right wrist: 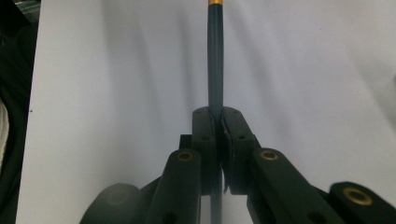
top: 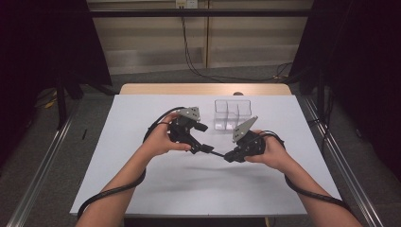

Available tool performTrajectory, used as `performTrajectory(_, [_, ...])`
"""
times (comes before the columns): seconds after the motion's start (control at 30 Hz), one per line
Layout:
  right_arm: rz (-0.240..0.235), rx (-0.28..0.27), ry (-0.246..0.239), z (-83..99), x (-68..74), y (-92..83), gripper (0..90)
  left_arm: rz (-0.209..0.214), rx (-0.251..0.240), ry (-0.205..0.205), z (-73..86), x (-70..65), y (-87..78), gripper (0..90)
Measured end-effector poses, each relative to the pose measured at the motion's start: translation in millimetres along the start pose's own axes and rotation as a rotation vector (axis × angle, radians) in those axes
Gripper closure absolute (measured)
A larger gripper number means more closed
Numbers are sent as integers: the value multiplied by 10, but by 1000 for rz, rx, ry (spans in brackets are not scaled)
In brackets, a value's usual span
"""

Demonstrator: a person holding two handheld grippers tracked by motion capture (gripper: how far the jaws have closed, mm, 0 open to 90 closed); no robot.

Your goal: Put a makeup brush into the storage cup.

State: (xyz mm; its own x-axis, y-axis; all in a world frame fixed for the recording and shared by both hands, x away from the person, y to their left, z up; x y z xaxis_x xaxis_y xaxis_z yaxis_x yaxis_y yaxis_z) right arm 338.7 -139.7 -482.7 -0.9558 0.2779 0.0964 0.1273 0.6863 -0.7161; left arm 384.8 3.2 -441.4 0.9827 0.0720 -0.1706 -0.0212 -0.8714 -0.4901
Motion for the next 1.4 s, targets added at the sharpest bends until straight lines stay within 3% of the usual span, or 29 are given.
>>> performTrajectory(0.27, [12, -45, 17, 3, -6, 1, 851, -8, -74, -20, 8, -3, -16, 68])
performTrajectory(0.53, [28, -123, 53, 38, -21, -32, 852, -13, -111, -35, 45, 16, -25, 61])
performTrajectory(0.83, [53, -245, 101, 23, -32, -59, 851, -7, -142, -50, 71, 11, -17, 54])
performTrajectory(0.9, [62, -303, 117, 3, -31, -57, 852, -6, -166, -61, 61, 5, -20, 52])
performTrajectory(1.1, [76, -396, 139, -49, -16, -35, 852, -9, -197, -69, 47, -1, -30, 52])
performTrajectory(1.4, [99, -490, 162, -141, -1, -9, 851, -17, -253, -87, 28, 11, -28, 67])
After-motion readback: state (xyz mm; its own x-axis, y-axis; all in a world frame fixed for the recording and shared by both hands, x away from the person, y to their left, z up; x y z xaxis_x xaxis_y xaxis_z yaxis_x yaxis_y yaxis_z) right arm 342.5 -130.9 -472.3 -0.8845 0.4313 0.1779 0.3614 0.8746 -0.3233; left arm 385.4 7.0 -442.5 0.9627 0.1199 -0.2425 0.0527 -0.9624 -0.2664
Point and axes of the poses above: each handheld gripper's, and its own axes: y roughly forward along the jaws, z roughly out of its underside, x roughly to its left, the point moved 7 cm from there along y, roughly forward along the jaws, and after that the axes turned 6 degrees about -x, right-handed, at the moved point
